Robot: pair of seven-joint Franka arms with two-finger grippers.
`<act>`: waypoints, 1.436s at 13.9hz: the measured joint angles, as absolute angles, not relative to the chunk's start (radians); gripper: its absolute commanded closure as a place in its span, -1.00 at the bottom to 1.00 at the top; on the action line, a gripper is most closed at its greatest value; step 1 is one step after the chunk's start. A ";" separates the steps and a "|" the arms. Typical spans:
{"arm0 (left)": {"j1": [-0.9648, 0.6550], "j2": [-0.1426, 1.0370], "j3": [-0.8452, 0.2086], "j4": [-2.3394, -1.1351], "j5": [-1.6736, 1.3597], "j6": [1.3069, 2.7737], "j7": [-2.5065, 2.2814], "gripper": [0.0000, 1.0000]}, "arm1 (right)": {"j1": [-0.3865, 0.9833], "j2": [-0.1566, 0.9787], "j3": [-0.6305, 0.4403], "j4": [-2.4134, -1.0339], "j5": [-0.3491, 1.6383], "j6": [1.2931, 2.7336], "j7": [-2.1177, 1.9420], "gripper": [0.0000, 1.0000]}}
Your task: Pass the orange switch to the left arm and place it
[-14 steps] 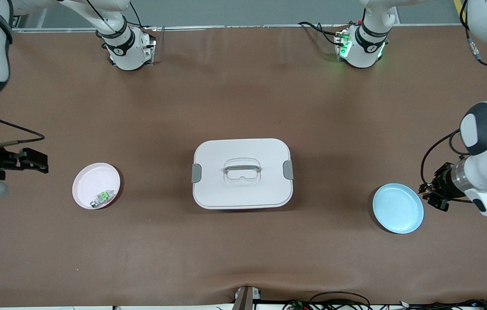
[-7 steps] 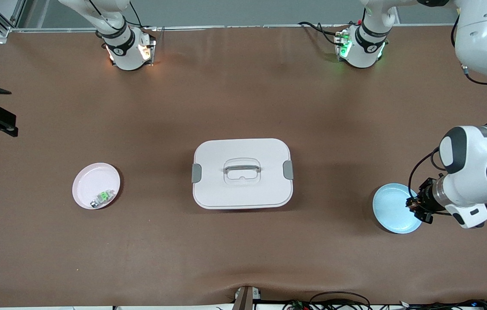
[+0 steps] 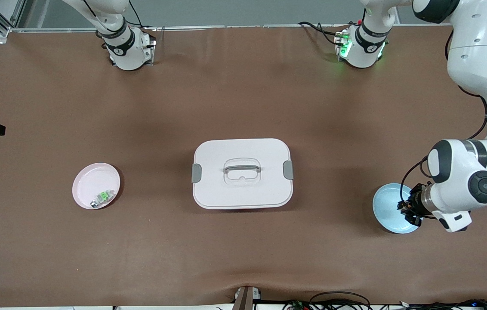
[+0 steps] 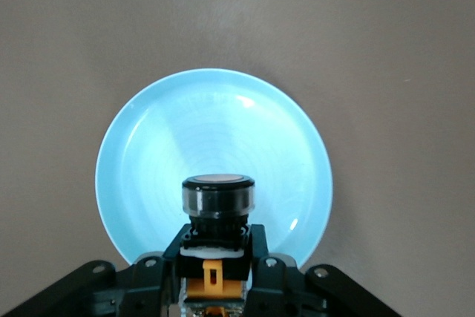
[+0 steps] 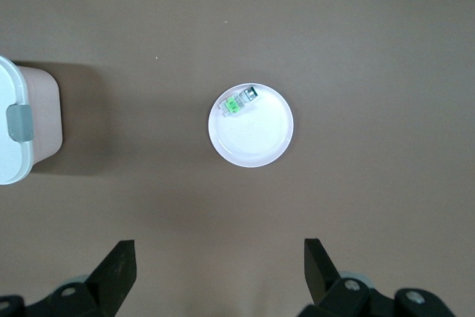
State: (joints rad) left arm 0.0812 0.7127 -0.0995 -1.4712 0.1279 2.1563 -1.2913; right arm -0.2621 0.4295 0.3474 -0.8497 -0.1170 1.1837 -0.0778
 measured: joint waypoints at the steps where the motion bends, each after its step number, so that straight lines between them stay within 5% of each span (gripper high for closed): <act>1: 0.081 0.725 -0.098 -1.471 0.131 2.159 -1.301 1.00 | -0.222 0.429 0.312 -0.850 -0.116 1.184 -0.077 -1.00; 5: 0.081 0.752 -0.095 -1.471 0.203 2.191 -1.369 1.00 | -0.031 0.424 0.128 -0.853 -0.112 1.184 -0.075 -1.00; 11: 0.082 0.783 -0.093 -1.472 0.235 2.246 -1.496 1.00 | 0.083 0.416 -0.096 -0.865 0.012 1.190 -0.075 -1.00; 20: 0.082 0.794 -0.093 -1.502 0.236 2.273 -1.516 1.00 | 0.072 0.158 -0.113 -1.294 0.023 1.412 -0.076 -1.00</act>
